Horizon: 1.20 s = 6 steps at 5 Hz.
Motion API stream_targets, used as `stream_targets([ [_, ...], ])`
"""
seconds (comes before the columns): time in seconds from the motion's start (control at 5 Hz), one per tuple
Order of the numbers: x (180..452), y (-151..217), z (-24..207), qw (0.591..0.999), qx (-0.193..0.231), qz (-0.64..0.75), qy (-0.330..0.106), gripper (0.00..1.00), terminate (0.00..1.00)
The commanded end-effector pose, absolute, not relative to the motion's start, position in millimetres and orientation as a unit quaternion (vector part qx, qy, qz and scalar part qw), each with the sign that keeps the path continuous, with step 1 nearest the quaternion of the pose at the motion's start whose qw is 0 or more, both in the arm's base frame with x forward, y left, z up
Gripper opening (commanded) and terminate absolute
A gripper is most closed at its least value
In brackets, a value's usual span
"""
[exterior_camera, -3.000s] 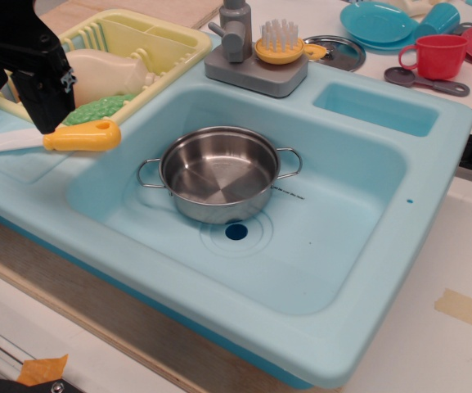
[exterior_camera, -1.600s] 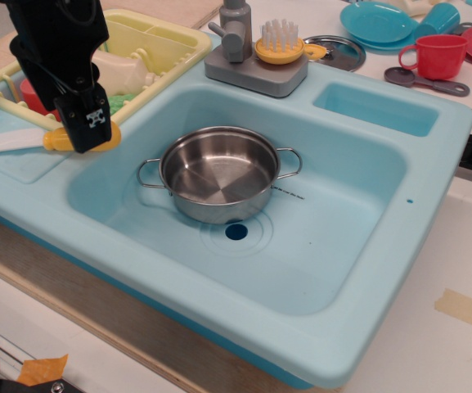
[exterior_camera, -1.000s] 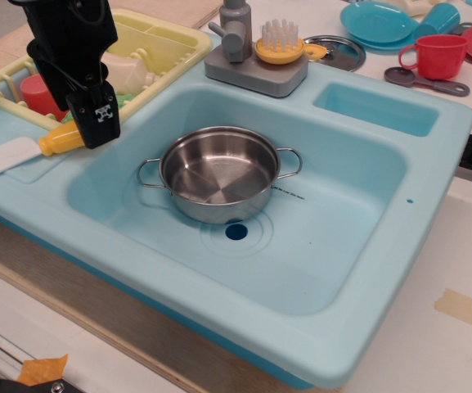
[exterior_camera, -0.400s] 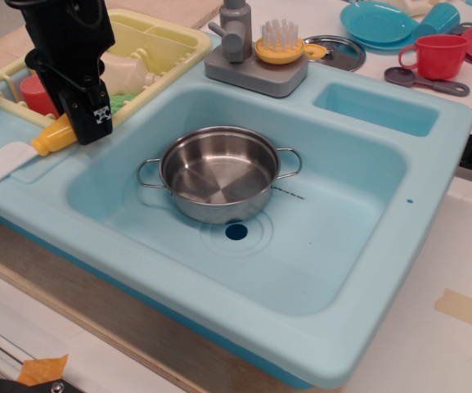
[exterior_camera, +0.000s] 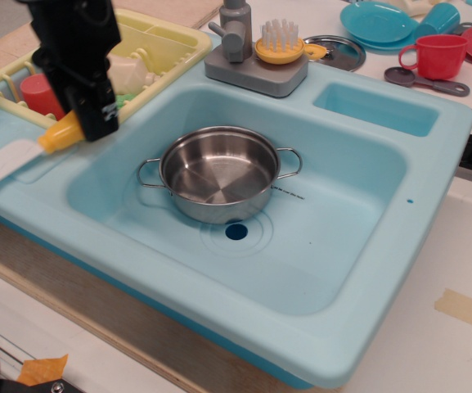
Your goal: Put knife in pot or pan
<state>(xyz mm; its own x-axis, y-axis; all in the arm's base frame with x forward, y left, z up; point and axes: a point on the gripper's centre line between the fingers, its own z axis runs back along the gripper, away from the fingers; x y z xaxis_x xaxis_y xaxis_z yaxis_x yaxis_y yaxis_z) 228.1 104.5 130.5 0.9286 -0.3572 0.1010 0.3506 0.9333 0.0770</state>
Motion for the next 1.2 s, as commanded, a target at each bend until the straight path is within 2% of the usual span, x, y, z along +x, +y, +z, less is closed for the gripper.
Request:
stream_targets([
  [0.0,261,79,156,0.976,0.046,-0.199,-0.077,0.00,0.00],
  [0.2,280,53,158,0.975,0.036,-0.210,-0.058,0.00,0.00],
  [0.4,294,38,148,0.975,0.016,-0.217,-0.045,0.00,0.00],
  [0.6,300,30,142,0.975,-0.003,-0.219,-0.027,0.00,0.00],
  [1.0,308,25,125,0.970,-0.032,-0.239,-0.028,0.00,0.00],
])
